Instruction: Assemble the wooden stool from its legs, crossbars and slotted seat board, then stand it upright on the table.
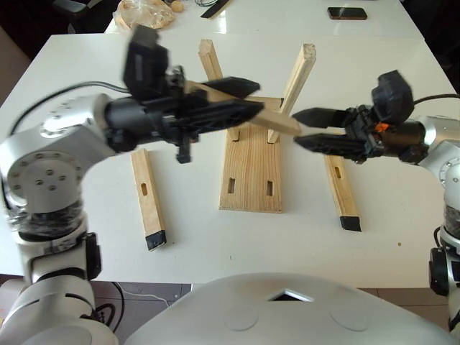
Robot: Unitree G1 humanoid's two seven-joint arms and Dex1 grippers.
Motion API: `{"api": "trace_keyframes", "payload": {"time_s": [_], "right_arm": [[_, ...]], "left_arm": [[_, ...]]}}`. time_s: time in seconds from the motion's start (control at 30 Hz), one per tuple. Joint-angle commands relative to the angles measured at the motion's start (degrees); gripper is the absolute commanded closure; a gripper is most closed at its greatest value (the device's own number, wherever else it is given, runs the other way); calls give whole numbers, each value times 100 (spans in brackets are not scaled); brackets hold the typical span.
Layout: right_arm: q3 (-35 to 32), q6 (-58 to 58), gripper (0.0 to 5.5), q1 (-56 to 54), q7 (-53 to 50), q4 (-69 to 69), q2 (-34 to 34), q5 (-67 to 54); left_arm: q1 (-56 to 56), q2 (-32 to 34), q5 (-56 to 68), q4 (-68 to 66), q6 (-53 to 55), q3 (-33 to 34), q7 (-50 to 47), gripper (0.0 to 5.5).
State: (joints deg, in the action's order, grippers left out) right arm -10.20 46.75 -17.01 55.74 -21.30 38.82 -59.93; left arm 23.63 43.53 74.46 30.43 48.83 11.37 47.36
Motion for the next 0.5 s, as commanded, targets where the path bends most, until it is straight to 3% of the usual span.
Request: {"api": "trace_keyframes", "payload": {"time_s": [0.03, 0.1, 0.2, 0.37, 0.5], "right_arm": [[-717, -140, 321, 691, -702, -400, -236, -292], [-981, -254, 321, 1074, -1022, -664, -398, -383], [-1117, -444, 321, 1462, -1364, -907, -673, -445], [-868, -740, 321, 2005, -1503, -1194, -753, 66], [-589, -944, 321, 2201, -1493, -1255, -722, 505]], "left_arm": [[-681, 1385, -1267, -297, -405, 398, 1468, 419], [-1191, 1819, -2071, -698, -898, 512, 2057, 419], [-1712, 1967, -2878, -1342, -1496, 551, 2415, 419], [-2277, 2458, -4474, -2677, -3097, 255, 3278, 419], [-2195, 2585, -4974, -3183, -3686, 73, 3646, 419]]}}
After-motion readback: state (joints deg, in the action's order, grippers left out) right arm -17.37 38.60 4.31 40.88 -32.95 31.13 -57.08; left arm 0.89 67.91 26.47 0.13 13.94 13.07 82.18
